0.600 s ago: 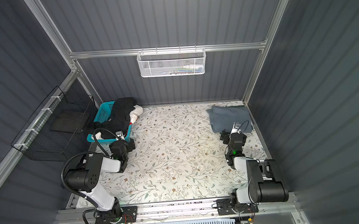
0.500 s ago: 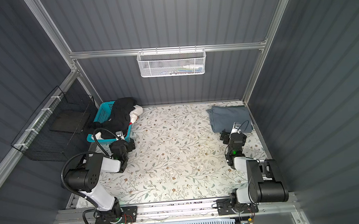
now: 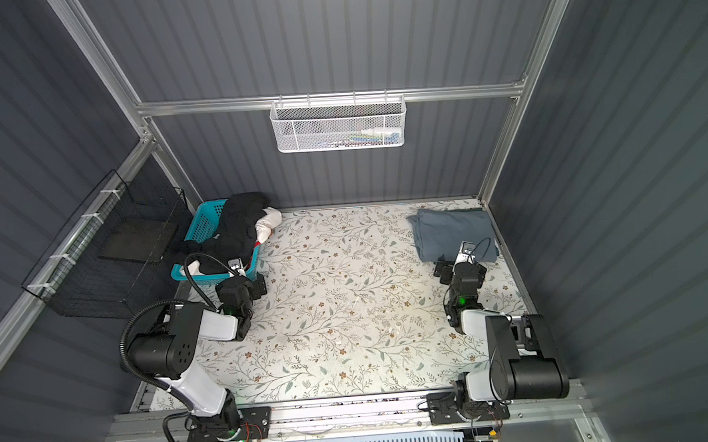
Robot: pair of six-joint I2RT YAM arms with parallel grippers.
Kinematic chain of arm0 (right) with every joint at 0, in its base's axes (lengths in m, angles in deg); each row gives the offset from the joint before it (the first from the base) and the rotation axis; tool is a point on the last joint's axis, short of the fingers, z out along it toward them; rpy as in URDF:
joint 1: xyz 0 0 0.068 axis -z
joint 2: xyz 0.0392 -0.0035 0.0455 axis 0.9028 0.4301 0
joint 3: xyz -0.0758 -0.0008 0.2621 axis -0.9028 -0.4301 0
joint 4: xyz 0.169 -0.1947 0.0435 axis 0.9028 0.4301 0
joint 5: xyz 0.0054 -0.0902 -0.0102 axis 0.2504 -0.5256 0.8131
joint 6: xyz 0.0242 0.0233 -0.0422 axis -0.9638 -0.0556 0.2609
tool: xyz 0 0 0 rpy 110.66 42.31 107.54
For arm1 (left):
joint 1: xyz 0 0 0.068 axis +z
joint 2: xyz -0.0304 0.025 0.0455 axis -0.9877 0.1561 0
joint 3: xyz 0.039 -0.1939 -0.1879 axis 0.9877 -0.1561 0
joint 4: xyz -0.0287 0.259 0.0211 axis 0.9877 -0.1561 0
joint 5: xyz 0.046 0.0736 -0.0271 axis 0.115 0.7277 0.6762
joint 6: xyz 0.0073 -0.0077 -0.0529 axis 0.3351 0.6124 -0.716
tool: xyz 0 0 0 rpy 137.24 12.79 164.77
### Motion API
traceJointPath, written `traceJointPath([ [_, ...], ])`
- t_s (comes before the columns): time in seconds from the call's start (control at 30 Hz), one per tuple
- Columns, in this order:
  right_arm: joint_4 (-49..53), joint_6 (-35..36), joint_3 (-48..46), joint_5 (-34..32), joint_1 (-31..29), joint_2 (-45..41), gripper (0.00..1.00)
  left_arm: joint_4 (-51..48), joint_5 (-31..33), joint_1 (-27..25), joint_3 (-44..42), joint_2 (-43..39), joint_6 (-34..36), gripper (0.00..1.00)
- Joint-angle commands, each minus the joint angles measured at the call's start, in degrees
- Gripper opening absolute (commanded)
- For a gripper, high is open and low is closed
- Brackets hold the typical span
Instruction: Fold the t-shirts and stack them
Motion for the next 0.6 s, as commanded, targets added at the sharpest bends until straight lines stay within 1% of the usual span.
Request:
traceJointPath([
  [0.0, -0.55, -0.11, 0.89, -0.35, -0.29, 0.31, 0.99, 0.21, -0.55, 0.24, 0.06, 0.40, -0.27, 1.00],
  [0.4, -0.28, 0.60, 1.21, -1.28, -1.08, 0.44, 0.99, 1.16, -0.39, 0.21, -0.42, 0.31, -0.23, 1.00],
  [0.47, -0.86, 0.90, 0.96, -1.33, -1.21, 0.22, 0.99, 3.00, -1.17, 0.04, -1.17, 0.31, 0.74, 1.00],
  [0.53, 2.68, 2.01, 2.29, -2.32, -2.28, -1.36, 0.99, 2.81, -1.62, -0.76, -1.71, -1.19, 2.07, 1.00],
  [0.57, 5.08, 2.70, 3.08, -3.41, -3.07, -2.83, 0.99, 2.26, -1.02, -0.73, -2.08, -2.43, 1.59, 1.00],
])
